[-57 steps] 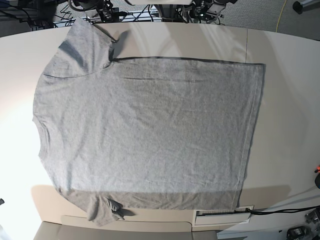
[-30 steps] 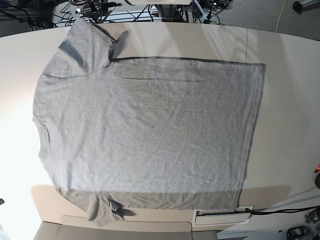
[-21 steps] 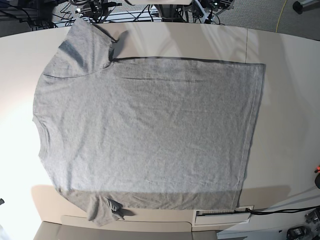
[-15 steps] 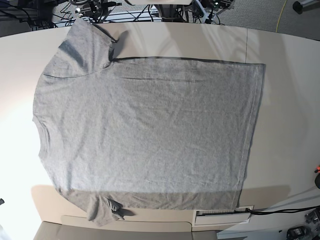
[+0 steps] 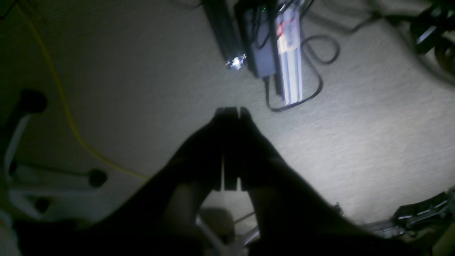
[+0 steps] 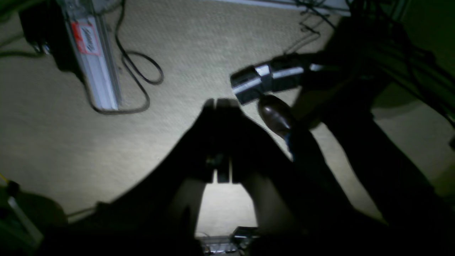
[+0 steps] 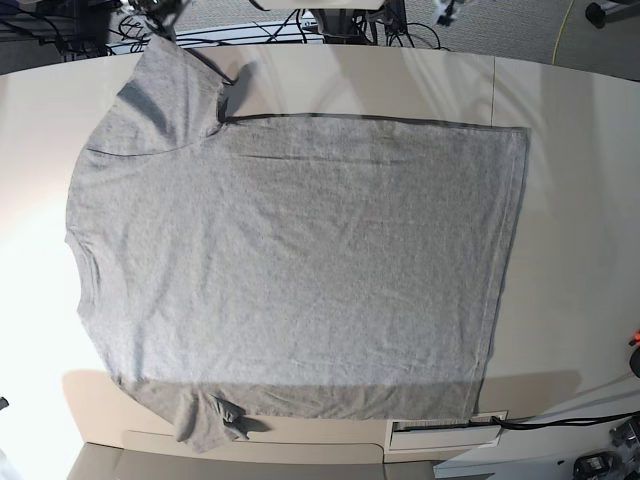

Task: Fold the T-shirt properly

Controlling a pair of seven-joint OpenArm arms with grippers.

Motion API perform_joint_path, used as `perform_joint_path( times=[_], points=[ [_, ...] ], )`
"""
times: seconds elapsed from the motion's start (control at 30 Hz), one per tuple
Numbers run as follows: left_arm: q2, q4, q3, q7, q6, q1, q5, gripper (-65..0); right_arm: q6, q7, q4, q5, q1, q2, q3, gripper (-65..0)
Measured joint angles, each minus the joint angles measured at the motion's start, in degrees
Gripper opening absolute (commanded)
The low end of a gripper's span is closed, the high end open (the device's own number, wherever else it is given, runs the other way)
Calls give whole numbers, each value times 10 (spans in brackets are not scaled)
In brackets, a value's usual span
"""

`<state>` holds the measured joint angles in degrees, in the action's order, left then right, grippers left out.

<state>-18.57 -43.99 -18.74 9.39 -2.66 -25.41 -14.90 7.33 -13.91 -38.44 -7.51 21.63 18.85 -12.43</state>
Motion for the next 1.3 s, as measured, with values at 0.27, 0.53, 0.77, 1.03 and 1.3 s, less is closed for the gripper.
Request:
perform_joint_path(
  times=[0.27,0.53,0.77,1.03,1.3],
  points=[
    [-50,-144,127,4,-63,-125,-47,-650,-2,5,-143,-2,109,57,0,-650],
    [-106,-341,264,94,-211,-278,-174,-650,-3,2,-306,-11,247,87,63,-650],
    [-106,-520,376,231,-363,-380,-398,-650,40,-47,-463,-181,360,89,219,-650],
    [-103,-684,407,304,-366,-393,-574,-650,208,-131,-625,-472,411,28,441,-650],
    [-83,-706,406,316,-366,-306,-575,-650,319,-282,-666,-763,316,-109,628,-650]
  ],
)
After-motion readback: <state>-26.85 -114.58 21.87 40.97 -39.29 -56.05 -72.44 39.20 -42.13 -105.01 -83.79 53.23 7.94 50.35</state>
